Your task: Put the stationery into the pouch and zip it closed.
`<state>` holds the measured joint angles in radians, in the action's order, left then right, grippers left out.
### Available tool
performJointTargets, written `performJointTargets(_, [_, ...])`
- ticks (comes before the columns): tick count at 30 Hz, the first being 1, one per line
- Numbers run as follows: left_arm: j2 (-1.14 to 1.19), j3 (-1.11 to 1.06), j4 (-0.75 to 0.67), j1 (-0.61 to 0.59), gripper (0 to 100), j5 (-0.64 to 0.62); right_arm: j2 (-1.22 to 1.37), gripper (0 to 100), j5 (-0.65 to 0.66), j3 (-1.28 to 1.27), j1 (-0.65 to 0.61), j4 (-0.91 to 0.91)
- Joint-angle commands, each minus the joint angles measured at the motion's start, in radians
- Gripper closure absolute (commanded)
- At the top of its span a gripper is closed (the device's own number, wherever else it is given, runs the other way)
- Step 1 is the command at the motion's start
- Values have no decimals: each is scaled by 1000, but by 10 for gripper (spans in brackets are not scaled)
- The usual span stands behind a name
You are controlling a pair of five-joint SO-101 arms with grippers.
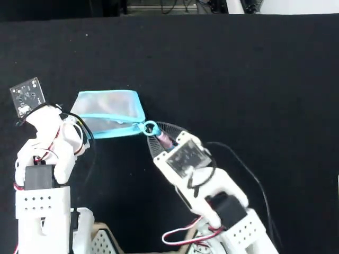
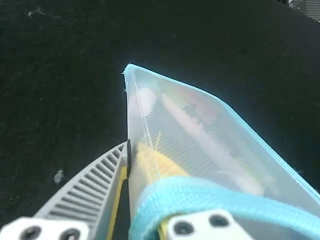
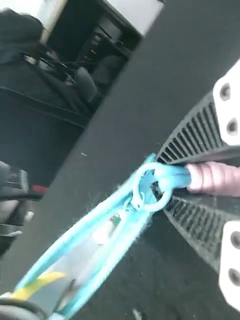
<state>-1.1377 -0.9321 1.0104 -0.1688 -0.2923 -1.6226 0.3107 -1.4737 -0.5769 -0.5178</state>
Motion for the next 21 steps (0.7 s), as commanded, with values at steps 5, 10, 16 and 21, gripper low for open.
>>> performJointTargets(5, [-17, 19, -32, -5, 967, -11, -143, 988, -5, -82, -12, 6])
performJointTargets(10, [-17, 19, -32, -5, 967, -11, -130, 987, -5, -124, -89, 58])
performJointTargets(16, [-17, 19, -31, -5, 967, -11, -108, 987, -5, -105, -87, 54])
performJointTargets(21, [-17, 19, -32, -5, 967, -11, -81, 937, -8, -102, -92, 55])
